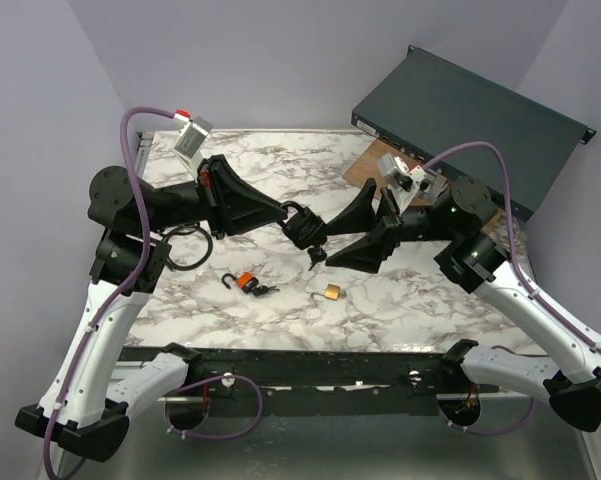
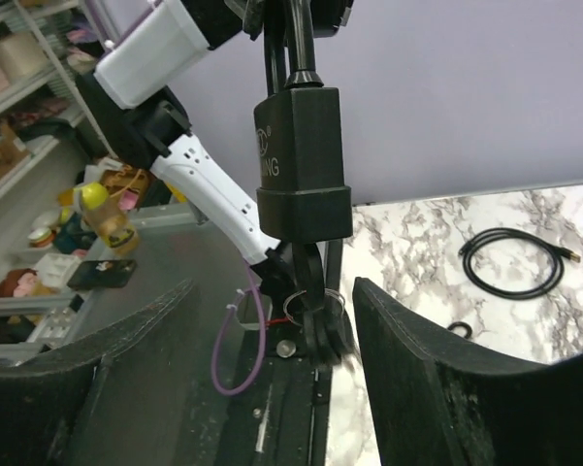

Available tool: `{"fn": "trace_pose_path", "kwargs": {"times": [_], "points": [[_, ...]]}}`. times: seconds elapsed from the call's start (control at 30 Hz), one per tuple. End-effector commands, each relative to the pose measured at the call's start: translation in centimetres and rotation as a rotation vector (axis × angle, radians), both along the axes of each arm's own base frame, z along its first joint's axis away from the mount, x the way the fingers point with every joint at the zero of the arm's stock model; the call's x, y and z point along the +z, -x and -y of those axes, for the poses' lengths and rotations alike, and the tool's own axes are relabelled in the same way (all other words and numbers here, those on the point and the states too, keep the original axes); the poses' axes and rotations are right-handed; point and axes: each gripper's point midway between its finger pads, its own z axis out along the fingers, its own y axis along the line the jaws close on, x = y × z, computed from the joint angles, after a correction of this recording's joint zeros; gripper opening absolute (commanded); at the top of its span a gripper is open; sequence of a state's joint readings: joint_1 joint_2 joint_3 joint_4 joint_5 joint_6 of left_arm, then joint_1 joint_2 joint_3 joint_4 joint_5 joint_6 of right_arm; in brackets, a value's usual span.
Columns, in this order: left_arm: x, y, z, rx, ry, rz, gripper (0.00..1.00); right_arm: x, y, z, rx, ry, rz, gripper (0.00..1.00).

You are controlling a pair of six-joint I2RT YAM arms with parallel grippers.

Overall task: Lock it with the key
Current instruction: Lock the lock.

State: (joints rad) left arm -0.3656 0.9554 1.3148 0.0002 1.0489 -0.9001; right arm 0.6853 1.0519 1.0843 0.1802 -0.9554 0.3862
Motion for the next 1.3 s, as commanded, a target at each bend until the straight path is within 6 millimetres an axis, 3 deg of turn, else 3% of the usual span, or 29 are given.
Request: {"fn": "trace_pose_path", "kwargs": {"times": [0.0, 0.27, 0.6, 0.77, 0.93, 1.27], "points": [[3.4, 1.9, -0.6, -0.033, 0.064, 0.120, 0.00, 2.3, 1.4, 0.6, 0.058, -0.060, 0.026, 0.62], [3.4, 1.8, -0.6, -0.030, 0.074, 0.117, 0.00, 2.7, 0.6, -0.3, 0.069, -0.100, -0.036, 0.38], [3.4, 1.5, -0.5, -0.023, 0.083, 0.115, 0.00, 1.8, -0.2, -0.8, 0.057, -0.078, -0.069, 0.33], [3.1, 1.2, -0.5, -0.015, 0.082, 0.108, 0.00, 1.8, -0.2, -0.7, 0.052, -0.080, -0.078, 0.21], [2.9, 0.5, -0.4, 0.005, 0.091, 0.097, 0.00, 1.1, -0.1, -0.6, 0.047, -0.072, -0.095, 0.02], [4.7, 0.1, -0.8, 0.020, 0.127, 0.156, 0.00, -0.5, -0.1, -0.3, 0.018, -0.045, -0.124, 0.01]]}}
